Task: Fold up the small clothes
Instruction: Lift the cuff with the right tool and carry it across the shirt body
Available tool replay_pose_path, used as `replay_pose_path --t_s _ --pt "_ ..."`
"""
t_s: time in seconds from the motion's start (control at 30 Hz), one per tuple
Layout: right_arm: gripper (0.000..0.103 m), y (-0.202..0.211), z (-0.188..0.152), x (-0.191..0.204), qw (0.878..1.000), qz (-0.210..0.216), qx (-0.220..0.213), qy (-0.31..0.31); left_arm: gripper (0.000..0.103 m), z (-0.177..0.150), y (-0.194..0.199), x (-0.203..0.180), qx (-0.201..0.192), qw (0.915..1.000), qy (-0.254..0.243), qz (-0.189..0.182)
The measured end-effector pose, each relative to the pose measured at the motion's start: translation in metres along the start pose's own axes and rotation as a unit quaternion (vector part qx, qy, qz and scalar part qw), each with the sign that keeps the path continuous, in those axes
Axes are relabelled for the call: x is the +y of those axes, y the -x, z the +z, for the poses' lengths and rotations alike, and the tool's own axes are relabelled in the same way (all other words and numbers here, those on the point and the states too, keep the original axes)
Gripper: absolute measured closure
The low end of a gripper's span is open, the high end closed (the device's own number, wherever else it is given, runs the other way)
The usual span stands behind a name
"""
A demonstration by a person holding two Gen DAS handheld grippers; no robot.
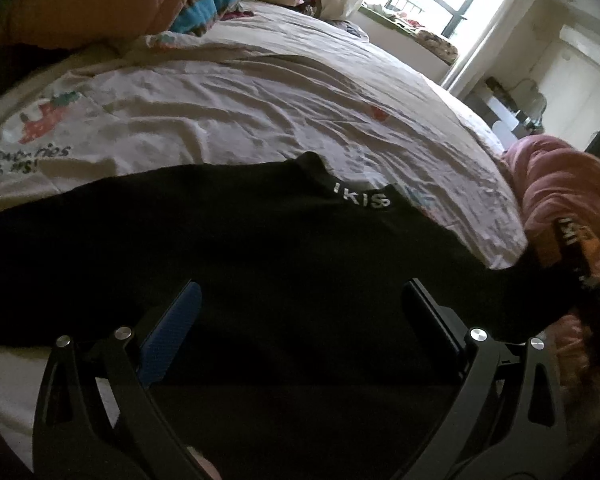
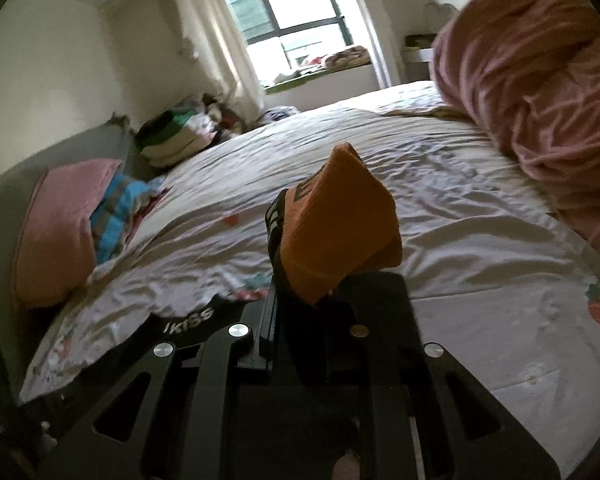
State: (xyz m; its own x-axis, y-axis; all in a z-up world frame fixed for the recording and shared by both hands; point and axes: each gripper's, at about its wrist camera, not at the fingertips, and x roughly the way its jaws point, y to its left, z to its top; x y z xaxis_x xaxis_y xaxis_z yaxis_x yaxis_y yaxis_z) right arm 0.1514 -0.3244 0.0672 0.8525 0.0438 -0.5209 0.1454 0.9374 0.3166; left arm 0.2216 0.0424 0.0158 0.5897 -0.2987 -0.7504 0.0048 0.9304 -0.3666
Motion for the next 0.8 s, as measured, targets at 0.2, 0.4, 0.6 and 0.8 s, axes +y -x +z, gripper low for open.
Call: replay_pose_path --t_s 0.2,0.4,0.6,0.8 --pt "0.088 -0.014 -0.015 0.036 0.999 0.021 0.017 0.035 0.009 0.002 0.001 0.006 0.011 0.9992 0.007 -0.037" --pt "0.088 -0.038 -0.040 0.070 0.996 0.030 0.045 0.074 0.009 0.002 -0.006 0.019 0.028 0.9951 0.042 -0.085" --pt "0.085 -0.064 -0.072 0.103 0.988 0.033 0.080 0.124 0.009 0.001 -0.016 0.030 0.041 0.9881 0.079 -0.126" --pt "0.062 -0.076 -0.102 0.124 0.978 0.068 0.126 0.150 0.010 -0.002 -0.025 0.031 0.048 0.9843 0.087 -0.146"
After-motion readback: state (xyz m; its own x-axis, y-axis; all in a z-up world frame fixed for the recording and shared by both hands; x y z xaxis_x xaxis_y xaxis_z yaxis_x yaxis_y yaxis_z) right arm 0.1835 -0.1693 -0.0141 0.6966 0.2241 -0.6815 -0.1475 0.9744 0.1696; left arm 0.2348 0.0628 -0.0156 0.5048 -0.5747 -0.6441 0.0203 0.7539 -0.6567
